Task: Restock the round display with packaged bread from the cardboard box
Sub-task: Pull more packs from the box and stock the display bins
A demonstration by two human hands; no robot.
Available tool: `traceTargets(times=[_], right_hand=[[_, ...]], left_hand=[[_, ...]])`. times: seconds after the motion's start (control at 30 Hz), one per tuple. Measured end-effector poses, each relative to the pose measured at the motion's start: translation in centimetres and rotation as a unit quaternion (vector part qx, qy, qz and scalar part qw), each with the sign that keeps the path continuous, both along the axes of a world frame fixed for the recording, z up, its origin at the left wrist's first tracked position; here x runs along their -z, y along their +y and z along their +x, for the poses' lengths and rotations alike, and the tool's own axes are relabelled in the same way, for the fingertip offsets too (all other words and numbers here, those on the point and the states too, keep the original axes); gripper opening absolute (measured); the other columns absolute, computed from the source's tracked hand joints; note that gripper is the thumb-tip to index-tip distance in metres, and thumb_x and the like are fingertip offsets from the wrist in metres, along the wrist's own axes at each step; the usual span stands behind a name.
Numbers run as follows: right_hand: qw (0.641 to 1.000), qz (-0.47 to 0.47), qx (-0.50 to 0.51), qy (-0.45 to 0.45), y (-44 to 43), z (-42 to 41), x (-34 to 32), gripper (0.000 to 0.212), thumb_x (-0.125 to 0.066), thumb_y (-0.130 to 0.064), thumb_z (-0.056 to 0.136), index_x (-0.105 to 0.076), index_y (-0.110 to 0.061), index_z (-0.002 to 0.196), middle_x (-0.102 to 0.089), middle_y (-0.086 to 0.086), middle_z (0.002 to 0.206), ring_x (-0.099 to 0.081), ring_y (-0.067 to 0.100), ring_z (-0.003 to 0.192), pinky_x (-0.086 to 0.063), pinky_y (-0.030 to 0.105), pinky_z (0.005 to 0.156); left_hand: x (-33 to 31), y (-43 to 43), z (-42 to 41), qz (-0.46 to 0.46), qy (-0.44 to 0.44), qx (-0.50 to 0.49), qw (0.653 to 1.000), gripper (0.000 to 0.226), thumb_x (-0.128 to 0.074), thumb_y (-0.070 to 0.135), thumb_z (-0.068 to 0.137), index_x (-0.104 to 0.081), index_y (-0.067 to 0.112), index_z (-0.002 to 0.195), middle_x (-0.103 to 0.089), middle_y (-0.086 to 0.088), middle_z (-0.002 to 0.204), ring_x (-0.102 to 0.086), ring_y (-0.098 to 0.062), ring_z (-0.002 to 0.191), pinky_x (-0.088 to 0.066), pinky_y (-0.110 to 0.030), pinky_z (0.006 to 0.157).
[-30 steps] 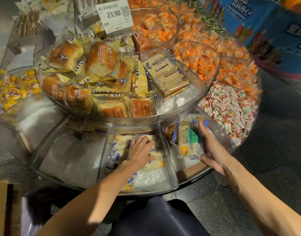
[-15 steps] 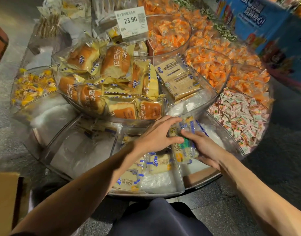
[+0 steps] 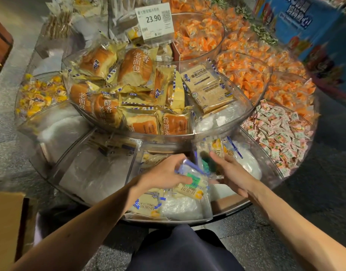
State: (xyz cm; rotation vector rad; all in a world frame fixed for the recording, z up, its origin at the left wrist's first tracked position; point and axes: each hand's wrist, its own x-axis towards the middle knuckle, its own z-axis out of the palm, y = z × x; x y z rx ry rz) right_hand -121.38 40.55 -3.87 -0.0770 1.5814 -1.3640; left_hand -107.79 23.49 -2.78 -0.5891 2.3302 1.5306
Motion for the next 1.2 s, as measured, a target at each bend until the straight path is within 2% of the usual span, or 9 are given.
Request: traceTargets(times=[0.13, 0.27, 0.47, 0.57, 0.7, 0.87, 0.97, 1.03, 1.2], right_hand=[[0.997, 0.018, 0.071, -0.033, 0.7, -1.0, 1.1, 0.033, -0.064, -0.036, 0.093, -0.068, -0.013, 0.116, -0.074, 0.005, 0.111, -0.07, 0.02, 0.1, -0.062, 0.044, 0.074], [0.996, 0.019, 0.074, -0.046, 1.1, -1.6, 1.2, 0.023, -0.057, -0.031, 0.099, -0.066, -0.014, 0.112, -0.074, 0.007, 0.105, -0.073, 0.017, 0.081, -0.061, 0.037, 0.059], [0.996, 0.01, 0.069, -0.06, 1.4, -1.9, 0.9, 0.026, -0.054, -0.029, 0.1, -0.062, -0.011, 0.118, -0.075, 0.007, 0.101, -0.074, 0.019, 0.08, -0.061, 0.037, 0.059], [0.996, 0.007, 0.064, -0.063, 1.5, -1.9, 0.9, 0.024, -0.054, -0.022, 0.1, -0.06, -0.009, 0.12, -0.076, 0.006, 0.098, -0.074, 0.02, 0.077, -0.062, 0.037, 0.058], [0.998, 0.019, 0.043, -0.047, 1.6, -1.7, 0.9, 0.026, -0.055, -0.005, 0.096, -0.057, -0.004, 0.122, -0.076, 0.009, 0.099, -0.073, 0.022, 0.078, -0.063, 0.042, 0.065], [0.999, 0.027, -0.004, -0.017, 1.6, -1.5, 0.7, 0.032, -0.059, 0.007, 0.092, -0.057, -0.001, 0.123, -0.068, 0.02, 0.121, -0.069, 0.03, 0.099, -0.063, 0.039, 0.068], [0.999, 0.02, -0.028, 0.003, 1.4, -1.0, 0.1, 0.027, -0.058, 0.007, 0.093, -0.06, -0.005, 0.117, -0.072, 0.015, 0.115, -0.073, 0.025, 0.091, -0.063, 0.035, 0.065], [1.0, 0.012, -0.028, -0.001, 1.1, -0.8, -0.1, 0.028, -0.057, 0.007, 0.093, -0.06, -0.005, 0.119, -0.073, 0.013, 0.113, -0.073, 0.026, 0.094, -0.063, 0.037, 0.068], [0.999, -0.009, -0.009, -0.043, -0.7, 0.7, -1.6, 0.022, -0.057, -0.003, 0.097, -0.061, -0.004, 0.118, -0.072, 0.017, 0.114, -0.073, 0.034, 0.093, -0.062, 0.044, 0.075]], left_hand=[[2.8, -0.2, 1.2, -0.047, -0.095, -0.003, 0.994, 0.043, -0.08, 0.027, 0.08, -0.053, 0.024, 0.113, -0.054, 0.002, 0.115, -0.054, -0.014, 0.088, -0.042, -0.025, 0.067], [5.7, 1.0, 1.1, -0.101, -0.123, 0.009, 0.987, 0.053, -0.081, 0.028, 0.08, -0.053, 0.027, 0.125, -0.051, 0.001, 0.132, -0.055, -0.017, 0.113, -0.044, -0.032, 0.086], [8.5, 2.9, 0.9, -0.177, -0.119, 0.004, 0.977, 0.05, -0.075, 0.029, 0.087, -0.054, 0.015, 0.13, -0.054, -0.002, 0.123, -0.054, -0.02, 0.112, -0.047, -0.034, 0.094], [8.7, 3.3, 0.8, -0.335, -0.079, 0.085, 0.935, 0.048, -0.072, 0.036, 0.088, -0.059, 0.011, 0.126, -0.063, -0.006, 0.115, -0.052, -0.023, 0.116, -0.047, -0.038, 0.095], [8.9, 3.3, 0.9, -0.427, -0.048, 0.146, 0.891, 0.054, -0.069, 0.044, 0.087, -0.055, 0.016, 0.131, -0.04, -0.004, 0.129, -0.035, -0.023, 0.121, -0.036, -0.039, 0.103], [9.3, 3.5, 1.0, -0.404, -0.033, 0.168, 0.899, 0.058, -0.067, 0.041, 0.089, -0.044, 0.02, 0.138, -0.044, -0.005, 0.136, -0.035, -0.024, 0.128, -0.033, -0.04, 0.106], [7.6, 2.9, 0.6, -0.266, 0.041, -0.001, 0.963, 0.046, -0.068, 0.035, 0.09, -0.053, 0.024, 0.132, -0.053, 0.002, 0.123, -0.046, -0.017, 0.119, -0.041, -0.041, 0.106], [6.0, 2.4, 0.1, -0.191, 0.139, -0.095, 0.967, 0.04, -0.07, 0.022, 0.09, -0.059, 0.021, 0.128, -0.052, 0.006, 0.114, -0.052, -0.01, 0.107, -0.048, -0.04, 0.1], [3.0, 3.0, -0.3, -0.257, 0.193, 0.105, 0.941, 0.091, -0.08, 0.044, 0.076, -0.033, 0.026, 0.152, -0.031, 0.002, 0.149, -0.028, -0.014, 0.135, -0.028, -0.032, 0.113]])
